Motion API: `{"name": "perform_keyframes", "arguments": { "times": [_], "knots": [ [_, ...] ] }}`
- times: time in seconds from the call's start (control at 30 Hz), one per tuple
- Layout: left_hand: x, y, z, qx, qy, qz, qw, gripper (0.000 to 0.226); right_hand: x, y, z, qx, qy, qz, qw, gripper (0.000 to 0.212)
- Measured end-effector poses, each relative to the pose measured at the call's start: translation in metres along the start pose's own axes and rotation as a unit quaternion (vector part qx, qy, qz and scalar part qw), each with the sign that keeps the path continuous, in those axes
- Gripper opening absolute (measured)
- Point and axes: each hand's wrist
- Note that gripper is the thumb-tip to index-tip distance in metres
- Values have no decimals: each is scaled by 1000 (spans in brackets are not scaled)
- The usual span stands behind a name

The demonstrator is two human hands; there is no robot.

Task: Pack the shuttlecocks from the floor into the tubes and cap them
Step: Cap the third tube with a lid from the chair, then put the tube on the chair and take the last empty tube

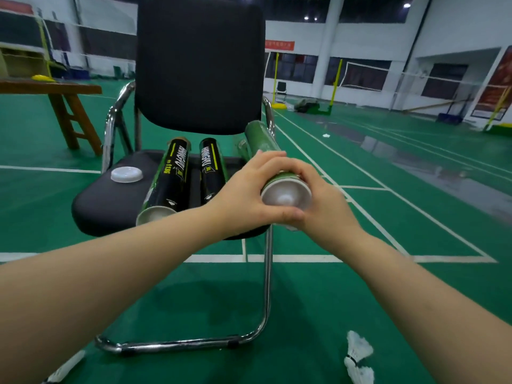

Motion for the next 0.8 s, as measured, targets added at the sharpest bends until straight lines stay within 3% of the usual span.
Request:
{"name": "perform_keyframes", "arguments": {
  "times": [0.13,0.33,0.4,0.5,0.6,0.7,0.8],
  "knots": [
    [-5,6,15,14,71,63,995,75,-11,-3,-21,-6,-49,2,999,55],
    [10,10,42,11,233,126,964,99,-36,11,-43,-25,-126,56,990,82],
    [12,8,53,16,307,136,942,105,-42,14,-48,-45,-146,98,983,83],
    [9,3,69,18,406,114,907,93,-48,18,-50,-63,-192,125,971,68],
    [7,1,72,10,405,75,911,74,-46,20,-50,-53,-184,128,973,66],
    [7,1,69,4,412,79,908,68,-38,15,-56,-52,-203,127,969,88],
    [4,0,67,9,409,83,908,65,-34,8,-68,-132,-221,132,957,111]
  ]
}}
Point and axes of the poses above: each hand's wrist, its own y-axis towards the middle knuckle, its own x-axis out of the back of the hand, z = x × y, and after that the axes turned 12 degrees about x, right-handed
